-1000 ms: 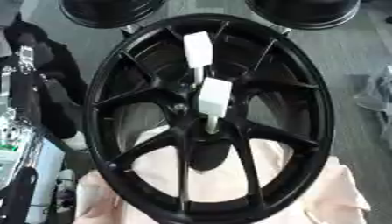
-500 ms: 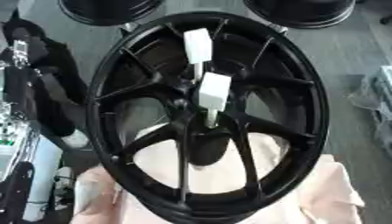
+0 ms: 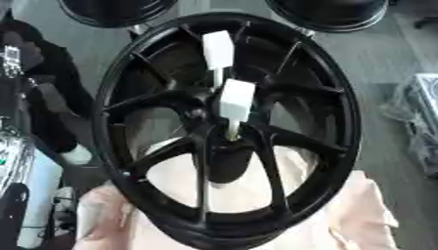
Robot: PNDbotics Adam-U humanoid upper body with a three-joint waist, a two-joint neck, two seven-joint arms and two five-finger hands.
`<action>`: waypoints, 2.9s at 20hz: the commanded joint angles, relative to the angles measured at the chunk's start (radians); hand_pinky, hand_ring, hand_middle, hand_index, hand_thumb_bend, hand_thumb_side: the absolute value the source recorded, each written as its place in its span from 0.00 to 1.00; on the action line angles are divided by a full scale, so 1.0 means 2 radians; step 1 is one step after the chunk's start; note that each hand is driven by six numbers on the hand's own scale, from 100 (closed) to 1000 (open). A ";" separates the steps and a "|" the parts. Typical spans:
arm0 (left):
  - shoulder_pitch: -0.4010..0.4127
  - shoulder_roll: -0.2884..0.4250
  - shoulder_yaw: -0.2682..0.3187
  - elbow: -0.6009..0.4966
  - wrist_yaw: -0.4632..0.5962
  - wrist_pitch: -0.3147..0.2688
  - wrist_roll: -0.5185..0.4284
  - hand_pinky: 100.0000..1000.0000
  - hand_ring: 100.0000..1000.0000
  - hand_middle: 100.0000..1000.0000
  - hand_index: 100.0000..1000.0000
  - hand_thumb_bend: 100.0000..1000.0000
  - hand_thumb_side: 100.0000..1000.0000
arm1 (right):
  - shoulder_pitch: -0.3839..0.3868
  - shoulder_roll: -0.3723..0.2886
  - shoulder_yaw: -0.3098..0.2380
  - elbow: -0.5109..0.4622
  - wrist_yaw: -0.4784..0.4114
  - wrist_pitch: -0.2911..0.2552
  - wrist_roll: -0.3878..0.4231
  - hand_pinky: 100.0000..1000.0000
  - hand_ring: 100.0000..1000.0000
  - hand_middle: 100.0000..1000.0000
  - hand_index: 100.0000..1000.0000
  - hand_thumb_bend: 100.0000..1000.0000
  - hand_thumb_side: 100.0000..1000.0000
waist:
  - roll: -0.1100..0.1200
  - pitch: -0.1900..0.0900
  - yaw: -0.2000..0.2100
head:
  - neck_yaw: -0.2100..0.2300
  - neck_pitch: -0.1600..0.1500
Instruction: Pull the pin out of the wheel hub.
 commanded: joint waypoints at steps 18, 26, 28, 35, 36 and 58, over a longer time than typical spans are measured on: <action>0.011 0.029 0.002 -0.003 -0.004 0.001 0.000 0.54 0.77 0.64 0.68 0.17 0.69 | -0.109 0.077 0.102 0.031 0.182 0.147 0.106 0.77 0.78 0.75 0.84 0.00 0.63 | -0.008 -0.018 -0.014 | 0.024 0.012; 0.010 0.029 0.003 -0.003 -0.003 0.001 0.000 0.54 0.77 0.64 0.68 0.17 0.69 | -0.095 0.073 0.108 -0.022 0.229 0.189 0.138 0.76 0.72 0.68 0.81 0.00 0.73 | -0.008 -0.018 -0.012 | 0.025 0.012; 0.010 0.029 0.003 -0.002 -0.003 0.001 0.000 0.54 0.77 0.64 0.68 0.17 0.69 | -0.092 0.073 0.110 -0.028 0.235 0.192 0.148 0.75 0.72 0.68 0.81 0.00 0.75 | -0.008 -0.018 -0.012 | 0.024 0.012; 0.009 0.030 0.012 -0.005 -0.002 -0.002 0.006 0.54 0.77 0.63 0.68 0.17 0.69 | -0.085 0.079 0.128 -0.029 0.254 0.198 0.181 0.76 0.74 0.69 0.82 0.00 0.80 | -0.009 -0.018 -0.010 | 0.017 0.012; 0.009 0.030 0.014 -0.005 -0.002 -0.002 0.008 0.54 0.77 0.63 0.68 0.17 0.69 | -0.085 0.081 0.130 -0.026 0.256 0.199 0.183 0.77 0.75 0.70 0.82 0.00 0.82 | -0.010 -0.018 -0.011 | 0.017 0.012; 0.008 0.034 0.032 -0.009 0.002 -0.006 0.025 0.54 0.77 0.63 0.67 0.17 0.68 | -0.103 0.143 0.176 0.013 0.291 0.198 0.248 0.80 0.75 0.70 0.83 0.00 0.29 | -0.018 -0.023 -0.007 | 0.004 0.012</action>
